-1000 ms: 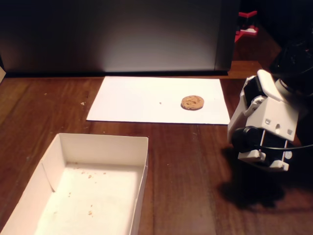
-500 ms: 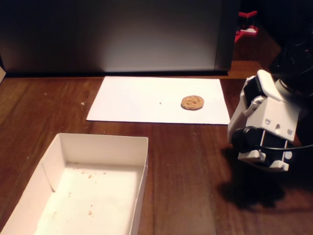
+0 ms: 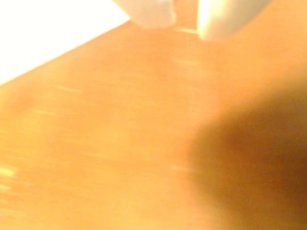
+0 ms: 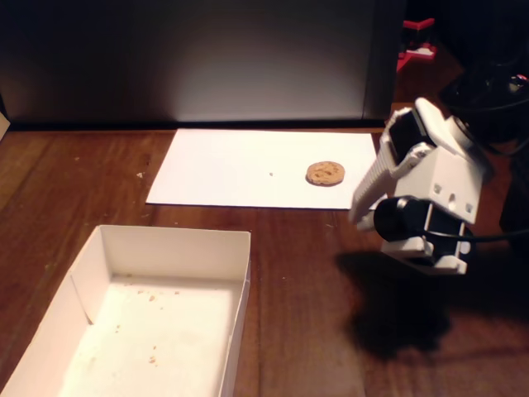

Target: Grasp a mini cookies block and put it in the white box.

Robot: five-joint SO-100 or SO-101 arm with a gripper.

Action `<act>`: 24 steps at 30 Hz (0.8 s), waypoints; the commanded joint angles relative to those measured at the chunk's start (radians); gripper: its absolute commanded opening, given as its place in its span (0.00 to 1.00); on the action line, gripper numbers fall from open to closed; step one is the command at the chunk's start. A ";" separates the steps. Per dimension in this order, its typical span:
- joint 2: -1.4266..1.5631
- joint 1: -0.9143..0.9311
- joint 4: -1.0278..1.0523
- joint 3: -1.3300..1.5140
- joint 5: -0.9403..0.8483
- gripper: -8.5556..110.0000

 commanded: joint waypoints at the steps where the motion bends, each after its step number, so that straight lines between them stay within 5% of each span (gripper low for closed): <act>1: 0.075 0.011 -0.080 -0.054 -0.028 0.07; 24: -0.471 0.305 0.009 -0.877 0.058 0.07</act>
